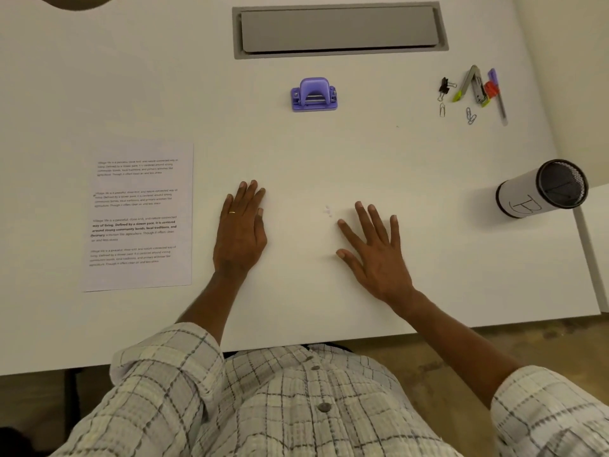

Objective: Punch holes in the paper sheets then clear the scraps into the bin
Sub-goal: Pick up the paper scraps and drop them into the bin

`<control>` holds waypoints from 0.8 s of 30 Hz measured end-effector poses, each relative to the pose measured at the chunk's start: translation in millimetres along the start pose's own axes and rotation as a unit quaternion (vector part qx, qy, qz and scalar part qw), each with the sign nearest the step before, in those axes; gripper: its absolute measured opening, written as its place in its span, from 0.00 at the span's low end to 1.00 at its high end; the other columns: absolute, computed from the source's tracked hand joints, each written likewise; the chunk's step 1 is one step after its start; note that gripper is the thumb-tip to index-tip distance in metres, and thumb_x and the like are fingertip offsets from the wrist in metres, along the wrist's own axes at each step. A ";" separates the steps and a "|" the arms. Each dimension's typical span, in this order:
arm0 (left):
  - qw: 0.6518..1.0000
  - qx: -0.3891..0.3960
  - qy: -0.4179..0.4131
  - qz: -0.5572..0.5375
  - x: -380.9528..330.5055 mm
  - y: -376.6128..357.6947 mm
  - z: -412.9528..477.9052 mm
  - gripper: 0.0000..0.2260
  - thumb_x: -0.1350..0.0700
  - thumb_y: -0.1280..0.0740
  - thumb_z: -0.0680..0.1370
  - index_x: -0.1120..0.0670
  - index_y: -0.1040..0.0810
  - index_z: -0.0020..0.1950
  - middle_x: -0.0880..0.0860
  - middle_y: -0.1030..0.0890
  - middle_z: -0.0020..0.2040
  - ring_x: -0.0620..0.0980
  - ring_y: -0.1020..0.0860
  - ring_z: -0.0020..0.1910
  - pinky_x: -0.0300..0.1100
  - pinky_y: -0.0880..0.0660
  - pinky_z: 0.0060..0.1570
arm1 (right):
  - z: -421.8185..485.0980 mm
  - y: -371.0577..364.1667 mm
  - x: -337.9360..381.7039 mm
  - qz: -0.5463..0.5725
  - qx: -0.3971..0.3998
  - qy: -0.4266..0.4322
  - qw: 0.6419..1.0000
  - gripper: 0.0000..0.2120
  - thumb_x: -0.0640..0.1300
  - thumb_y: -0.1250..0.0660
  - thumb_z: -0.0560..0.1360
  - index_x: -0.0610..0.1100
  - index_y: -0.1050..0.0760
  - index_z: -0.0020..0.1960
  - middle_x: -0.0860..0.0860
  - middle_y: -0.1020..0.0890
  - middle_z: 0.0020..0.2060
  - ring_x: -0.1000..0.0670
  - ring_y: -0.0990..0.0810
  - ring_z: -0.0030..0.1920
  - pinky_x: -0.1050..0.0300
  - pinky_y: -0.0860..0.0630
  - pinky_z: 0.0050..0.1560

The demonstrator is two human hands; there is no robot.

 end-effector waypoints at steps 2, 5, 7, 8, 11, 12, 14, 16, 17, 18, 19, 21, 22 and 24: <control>1.000 0.001 0.003 0.002 0.5 -0.2 -0.4 0.20 0.58 0.44 0.86 0.54 0.30 0.78 0.52 0.33 0.80 0.49 0.40 0.82 0.53 0.43 0.81 | 0.2 -6.4 4.1 -0.004 0.015 0.005 1.000 0.31 0.65 0.53 0.83 0.54 0.52 0.82 0.47 0.55 0.82 0.44 0.57 0.82 0.31 0.50 0.77; 1.000 0.003 0.004 0.001 0.7 -0.8 0.3 0.20 0.58 0.44 0.86 0.54 0.30 0.78 0.52 0.33 0.80 0.49 0.40 0.82 0.53 0.43 0.81 | 17.5 -6.3 14.2 0.007 0.006 0.002 1.000 0.31 0.65 0.53 0.83 0.55 0.52 0.82 0.47 0.55 0.82 0.44 0.56 0.82 0.32 0.51 0.78; 1.000 0.005 0.006 0.002 1.2 -1.1 0.1 0.20 0.58 0.44 0.86 0.54 0.31 0.78 0.51 0.33 0.80 0.49 0.40 0.82 0.53 0.43 0.81 | 29.8 -0.6 15.3 0.023 -0.018 -0.010 1.000 0.29 0.64 0.51 0.84 0.55 0.48 0.82 0.47 0.52 0.82 0.45 0.53 0.82 0.34 0.52 0.78; 1.000 0.005 0.006 0.003 1.6 -1.0 0.4 0.20 0.58 0.44 0.86 0.54 0.31 0.78 0.51 0.33 0.80 0.48 0.40 0.82 0.53 0.43 0.81 | 35.3 3.4 13.3 0.031 -0.034 -0.017 0.999 0.28 0.63 0.50 0.84 0.54 0.45 0.81 0.47 0.49 0.82 0.45 0.49 0.82 0.35 0.52 0.79; 1.000 0.002 0.006 0.001 1.8 -0.7 0.1 0.20 0.58 0.45 0.86 0.54 0.31 0.78 0.51 0.33 0.80 0.49 0.40 0.82 0.52 0.43 0.81 | 51.2 18.1 3.2 0.092 -0.078 -0.028 0.992 0.24 0.57 0.43 0.84 0.51 0.35 0.78 0.47 0.33 0.75 0.45 0.33 0.75 0.42 0.44 0.78; 1.000 0.003 0.007 0.000 2.0 -0.8 0.0 0.20 0.58 0.45 0.86 0.54 0.31 0.78 0.51 0.33 0.80 0.49 0.40 0.82 0.52 0.43 0.82 | 57.3 22.0 1.3 0.111 -0.085 -0.021 0.990 0.23 0.55 0.42 0.84 0.49 0.33 0.77 0.47 0.29 0.72 0.45 0.29 0.71 0.44 0.41 0.76; 1.000 0.006 0.008 -0.004 2.0 -1.5 0.0 0.20 0.57 0.45 0.86 0.54 0.31 0.78 0.51 0.33 0.80 0.48 0.40 0.82 0.52 0.43 0.82 | 66.4 26.3 3.0 0.102 -0.089 0.017 0.991 0.20 0.50 0.41 0.85 0.47 0.30 0.75 0.47 0.26 0.68 0.44 0.26 0.67 0.45 0.37 0.74; 1.000 0.008 0.009 -0.003 2.0 -1.8 -0.5 0.20 0.57 0.45 0.86 0.54 0.31 0.78 0.51 0.33 0.80 0.48 0.40 0.82 0.52 0.43 0.81 | 67.7 28.6 9.3 0.082 -0.092 0.083 0.989 0.18 0.44 0.40 0.84 0.45 0.27 0.73 0.45 0.23 0.66 0.43 0.24 0.63 0.45 0.35 0.72; 1.000 0.008 0.010 -0.002 2.3 -1.7 -0.3 0.20 0.57 0.45 0.86 0.54 0.31 0.78 0.51 0.33 0.80 0.48 0.40 0.82 0.52 0.43 0.81 | 65.0 29.6 11.3 0.079 -0.093 0.114 0.986 0.17 0.42 0.39 0.84 0.43 0.26 0.72 0.45 0.22 0.65 0.42 0.23 0.61 0.46 0.33 0.70; 1.000 0.006 0.010 -0.002 2.5 -1.4 0.0 0.20 0.58 0.45 0.86 0.54 0.31 0.78 0.51 0.33 0.80 0.48 0.40 0.82 0.52 0.43 0.81 | 61.2 31.0 11.5 0.085 -0.093 0.135 0.983 0.16 0.40 0.38 0.84 0.42 0.25 0.71 0.44 0.21 0.63 0.42 0.22 0.60 0.47 0.31 0.68; 1.000 0.005 0.011 -0.003 2.5 -1.3 0.1 0.20 0.58 0.44 0.86 0.54 0.31 0.78 0.51 0.33 0.80 0.48 0.40 0.82 0.52 0.43 0.81 | 57.6 32.7 9.7 0.100 -0.092 0.139 0.981 0.16 0.40 0.37 0.83 0.41 0.23 0.69 0.44 0.20 0.62 0.41 0.21 0.59 0.48 0.28 0.66; 1.000 0.005 0.011 -0.001 2.1 -1.6 0.0 0.20 0.58 0.44 0.86 0.54 0.31 0.78 0.51 0.33 0.80 0.48 0.40 0.82 0.52 0.42 0.81 | 54.3 34.9 1.5 0.151 -0.077 0.092 0.981 0.16 0.40 0.36 0.82 0.41 0.23 0.69 0.45 0.20 0.61 0.43 0.21 0.59 0.49 0.23 0.60; 1.000 0.006 0.011 0.000 2.2 -1.8 0.1 0.20 0.58 0.44 0.86 0.54 0.31 0.78 0.51 0.33 0.80 0.48 0.40 0.82 0.52 0.43 0.81 | 54.8 34.7 -3.0 0.179 -0.066 0.049 0.980 0.16 0.41 0.37 0.83 0.42 0.24 0.70 0.46 0.21 0.62 0.44 0.22 0.60 0.49 0.22 0.58; 1.000 0.010 0.014 0.002 2.7 -2.0 0.1 0.20 0.58 0.44 0.86 0.53 0.31 0.79 0.50 0.33 0.80 0.48 0.40 0.82 0.52 0.43 0.81 | 57.8 32.9 -7.9 0.222 -0.054 -0.024 0.973 0.18 0.45 0.36 0.83 0.44 0.27 0.72 0.48 0.21 0.62 0.47 0.23 0.61 0.51 0.23 0.60</control>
Point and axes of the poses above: each hand's wrist, its own z-axis towards the middle knuckle, its own y-axis out of the back of the hand, x = y × z, the point moved 7 cm from there along z, towards the middle knuckle
